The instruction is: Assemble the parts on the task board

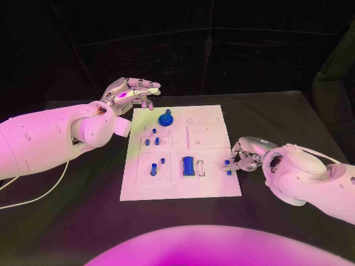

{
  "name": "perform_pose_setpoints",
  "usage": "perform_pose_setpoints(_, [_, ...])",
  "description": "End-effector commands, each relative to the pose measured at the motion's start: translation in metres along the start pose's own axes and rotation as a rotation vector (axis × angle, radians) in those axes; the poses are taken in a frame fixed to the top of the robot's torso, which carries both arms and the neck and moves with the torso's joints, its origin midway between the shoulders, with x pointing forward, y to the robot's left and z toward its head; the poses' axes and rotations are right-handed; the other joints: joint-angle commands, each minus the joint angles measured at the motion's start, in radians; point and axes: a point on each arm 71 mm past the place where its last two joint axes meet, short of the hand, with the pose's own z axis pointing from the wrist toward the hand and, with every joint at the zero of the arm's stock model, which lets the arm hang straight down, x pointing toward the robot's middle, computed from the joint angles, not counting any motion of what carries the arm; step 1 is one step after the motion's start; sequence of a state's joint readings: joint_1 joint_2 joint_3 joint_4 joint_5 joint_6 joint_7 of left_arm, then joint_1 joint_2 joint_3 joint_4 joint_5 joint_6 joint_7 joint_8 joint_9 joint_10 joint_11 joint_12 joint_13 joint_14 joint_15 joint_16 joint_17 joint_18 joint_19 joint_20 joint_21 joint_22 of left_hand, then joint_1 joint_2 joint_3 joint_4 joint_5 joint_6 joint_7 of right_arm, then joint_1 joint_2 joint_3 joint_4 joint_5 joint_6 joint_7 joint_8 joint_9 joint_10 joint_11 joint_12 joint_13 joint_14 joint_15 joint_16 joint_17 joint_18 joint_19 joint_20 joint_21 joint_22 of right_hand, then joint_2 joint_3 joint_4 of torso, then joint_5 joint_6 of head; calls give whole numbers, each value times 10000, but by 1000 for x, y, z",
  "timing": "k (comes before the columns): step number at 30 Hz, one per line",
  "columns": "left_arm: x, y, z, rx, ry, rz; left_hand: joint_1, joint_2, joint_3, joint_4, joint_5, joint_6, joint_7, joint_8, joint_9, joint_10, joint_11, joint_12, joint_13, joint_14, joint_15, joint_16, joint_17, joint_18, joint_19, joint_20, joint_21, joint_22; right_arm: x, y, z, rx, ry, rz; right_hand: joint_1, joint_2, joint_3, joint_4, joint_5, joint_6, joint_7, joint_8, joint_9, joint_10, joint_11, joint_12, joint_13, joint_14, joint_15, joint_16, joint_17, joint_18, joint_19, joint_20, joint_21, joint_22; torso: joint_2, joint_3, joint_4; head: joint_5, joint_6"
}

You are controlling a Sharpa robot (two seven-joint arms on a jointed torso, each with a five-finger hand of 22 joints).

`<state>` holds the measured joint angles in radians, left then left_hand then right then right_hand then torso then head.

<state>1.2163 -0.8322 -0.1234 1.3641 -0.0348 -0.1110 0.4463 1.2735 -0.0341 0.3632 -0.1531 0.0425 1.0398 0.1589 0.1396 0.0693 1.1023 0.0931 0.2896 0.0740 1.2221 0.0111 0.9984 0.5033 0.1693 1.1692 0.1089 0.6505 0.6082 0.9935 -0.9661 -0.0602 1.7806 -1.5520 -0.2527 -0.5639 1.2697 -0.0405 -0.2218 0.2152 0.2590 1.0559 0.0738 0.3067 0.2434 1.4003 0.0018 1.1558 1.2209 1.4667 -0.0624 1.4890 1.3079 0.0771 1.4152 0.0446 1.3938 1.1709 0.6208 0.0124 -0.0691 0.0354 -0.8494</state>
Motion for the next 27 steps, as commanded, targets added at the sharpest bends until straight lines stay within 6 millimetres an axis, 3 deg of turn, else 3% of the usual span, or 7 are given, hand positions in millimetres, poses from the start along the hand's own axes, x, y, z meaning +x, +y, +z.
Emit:
perform_pose_setpoints(1, [1,-1,0,94,103,-85,35,62,-58,-11,59,-3,75,58,-10,-76,10,46,-13,-75,-2,-34,-10,132,-13,23,-38,-11,4,0,0,192,470,-418,-59,24,-23,56,-38,72,-3,34,4,-20,-54,-53,8,681,-73,-25,806,-18,-7,-30,-12,13,2,1,-7,0,-11])
perform_pose_setpoints(12, [0,-1,0,85,101,-85,25,59,-73,-8,60,-13,79,55,-12,-86,14,50,-15,-77,0,-32,-20,132,-10,24,-47,-18,9,4,0,189,748,-558,194,106,31,4,75,121,-33,81,67,-13,-86,-62,10,685,-102,-28,816,-21,2,-55,-5,35,-1,-1,12,20,-40])
perform_pose_setpoints(15, [0,-1,0,83,99,-85,25,59,-73,-8,60,-13,79,55,-12,-86,14,50,-15,-77,0,-32,-20,132,-10,24,-47,-18,12,6,0,166,814,-619,1129,477,455,-462,235,115,-79,90,113,-24,-141,-85,12,691,-155,-24,840,-24,15,-100,6,68,-7,-8,11,3,-40])
perform_pose_setpoints(17, [0,-1,0,83,100,-86,25,59,-73,-8,60,-13,79,55,-12,-86,14,50,-15,-77,0,-32,-20,132,-10,24,-47,-18,14,7,0,146,849,-649,1552,685,718,-677,-186,105,-92,74,122,-40,-158,-112,4,692,-186,-23,848,-25,20,-135,8,78,-9,-13,4,4,-40])
perform_pose_setpoints(18, [0,-1,0,83,103,-87,25,59,-73,-8,60,-13,79,55,-12,-86,14,50,-15,-77,0,-32,-20,132,-10,24,-47,-18,15,8,0,137,865,-662,1999,901,1087,-900,-911,92,-102,34,118,-68,-178,-162,-17,693,-209,-23,859,-29,27,-171,12,92,-9,-13,4,4,-40])
perform_pose_setpoints(20, [0,-1,0,82,107,-89,25,59,-73,-8,60,-13,79,55,-12,-86,14,50,-15,-77,0,-32,-20,132,-10,24,-47,-18,16,9,0,131,878,-678,2196,972,1348,-1028,-1084,87,-89,-9,110,-86,-179,-199,-32,694,-202,-25,864,-34,30,-176,12,98,-8,-11,4,7,-47])
perform_pose_setpoints(27, [0,-1,-1,75,112,-93,25,59,-73,-8,60,-13,79,55,-12,-86,14,50,-15,-77,0,-32,-20,132,-10,24,-47,-18,17,11,0,136,798,-618,1907,756,2174,-978,-69,73,-58,-259,49,-102,-146,-322,-84,698,-160,-36,877,-38,30,-127,3,104,-9,-9,8,18,-47])
